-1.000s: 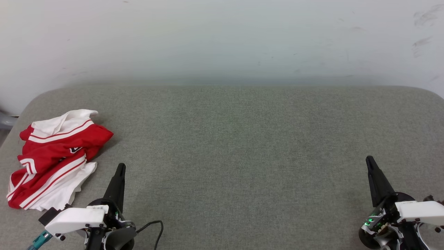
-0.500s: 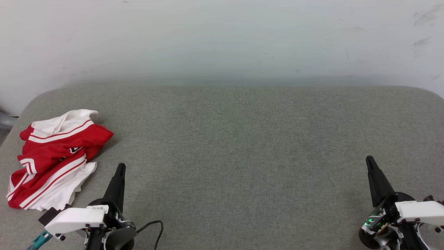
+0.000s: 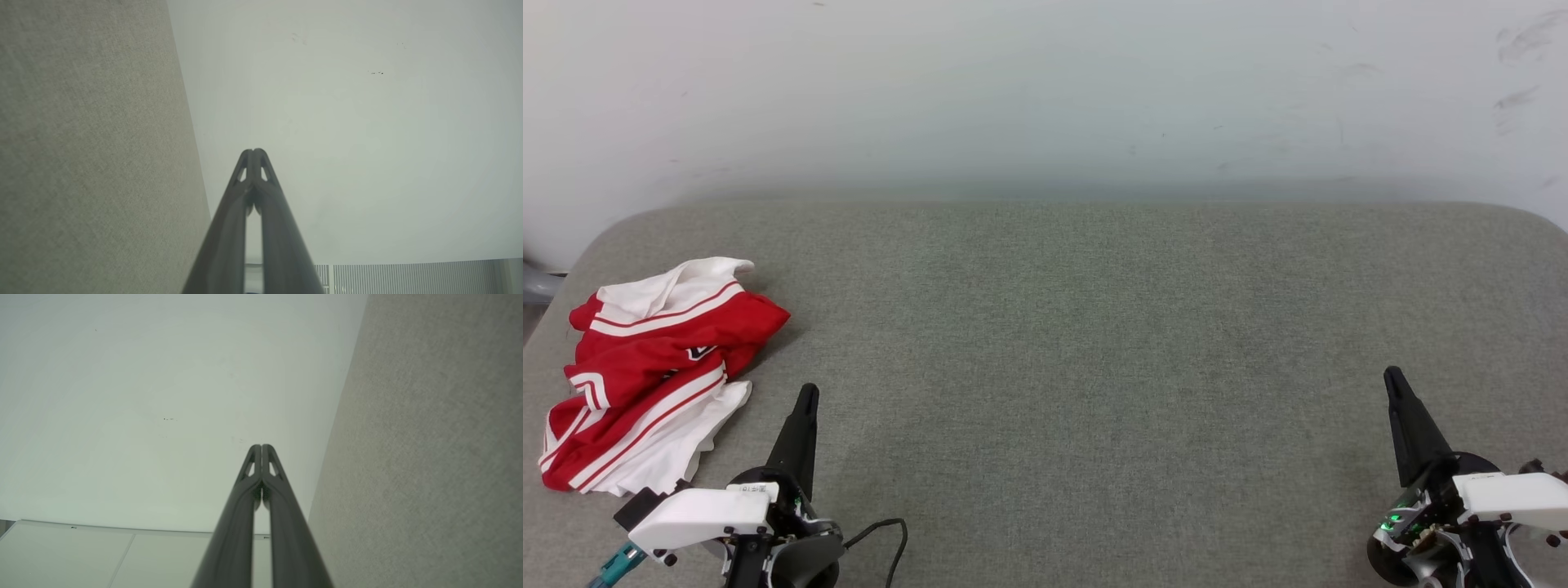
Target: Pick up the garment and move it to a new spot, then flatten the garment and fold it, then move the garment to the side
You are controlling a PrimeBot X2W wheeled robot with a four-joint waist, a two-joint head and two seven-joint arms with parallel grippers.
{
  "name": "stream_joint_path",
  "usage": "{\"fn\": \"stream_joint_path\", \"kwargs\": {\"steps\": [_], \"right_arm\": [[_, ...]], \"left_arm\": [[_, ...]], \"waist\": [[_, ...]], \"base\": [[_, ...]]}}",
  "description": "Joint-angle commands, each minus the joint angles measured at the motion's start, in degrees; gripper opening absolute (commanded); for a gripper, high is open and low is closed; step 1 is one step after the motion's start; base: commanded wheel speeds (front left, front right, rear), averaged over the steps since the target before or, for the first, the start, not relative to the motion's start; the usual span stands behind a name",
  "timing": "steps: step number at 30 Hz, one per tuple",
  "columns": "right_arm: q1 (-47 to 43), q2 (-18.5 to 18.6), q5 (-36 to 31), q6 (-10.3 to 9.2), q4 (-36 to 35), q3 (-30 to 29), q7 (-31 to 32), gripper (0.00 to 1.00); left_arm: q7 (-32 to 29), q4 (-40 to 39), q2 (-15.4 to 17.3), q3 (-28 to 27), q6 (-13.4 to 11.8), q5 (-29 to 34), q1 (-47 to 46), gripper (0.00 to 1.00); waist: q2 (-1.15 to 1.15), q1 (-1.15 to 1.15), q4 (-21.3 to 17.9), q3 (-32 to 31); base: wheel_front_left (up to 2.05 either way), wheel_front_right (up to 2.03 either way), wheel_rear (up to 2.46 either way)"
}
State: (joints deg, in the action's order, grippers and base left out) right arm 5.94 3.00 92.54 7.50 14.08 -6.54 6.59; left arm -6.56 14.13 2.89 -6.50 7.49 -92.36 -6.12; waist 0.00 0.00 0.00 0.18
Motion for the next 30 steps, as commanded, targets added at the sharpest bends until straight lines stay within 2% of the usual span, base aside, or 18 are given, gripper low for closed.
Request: {"fn": "stream_joint_path", "kwargs": {"steps": [1, 2, 10, 14, 19, 30], "right_arm": [[0.7, -0.2, -0.3, -0.02, 0.1, 0.0, 0.0, 0.0], [0.0, 0.0, 0.0, 0.0, 0.0, 0.0, 0.0, 1.0], [-1.5, 0.0, -0.8, 0.0, 0.8, 0.4, -1.4, 1.0], [-1.6, 0.0, -4.0, 0.0, 0.1, 0.2, -2.5, 1.0], [-1.8, 0.0, -10.1, 0.0, -1.9, -0.1, -3.9, 1.0], [-2.3, -0.1, -25.4, 0.0, -6.5, 0.5, -6.7, 1.0]], "left_arm": [[-0.1, -0.1, -0.1, -0.1, 0.1, -0.1, -0.4, 0.0], [0.0, 0.0, 0.0, 0.0, 0.0, 0.0, 0.0, 1.0], [1.4, 0.5, -0.1, 0.2, 0.0, 0.6, 1.3, 1.0], [2.6, -0.1, -0.1, -0.3, 0.0, 3.1, 1.3, 1.0], [3.9, -1.7, -0.1, -0.8, -0.6, 9.1, 1.1, 1.0], [6.7, -6.6, -0.1, 1.3, -4.8, 23.4, 1.4, 1.0]], "waist": [[0.0, 0.0, 0.0, 0.0], [0.0, 0.0, 0.0, 0.0], [0.0, 0.0, 0.0, 0.0], [0.0, 0.0, 0.0, 0.1], [0.0, 0.0, 0.1, 0.1], [0.0, 0.0, 0.1, 0.2]], "base": [[0.0, 0.0, 0.0], [0.0, 0.0, 0.0], [0.0, 0.0, 0.0], [0.0, 0.0, 0.0], [0.0, 0.0, 0.0], [0.0, 0.0, 0.0]]}}
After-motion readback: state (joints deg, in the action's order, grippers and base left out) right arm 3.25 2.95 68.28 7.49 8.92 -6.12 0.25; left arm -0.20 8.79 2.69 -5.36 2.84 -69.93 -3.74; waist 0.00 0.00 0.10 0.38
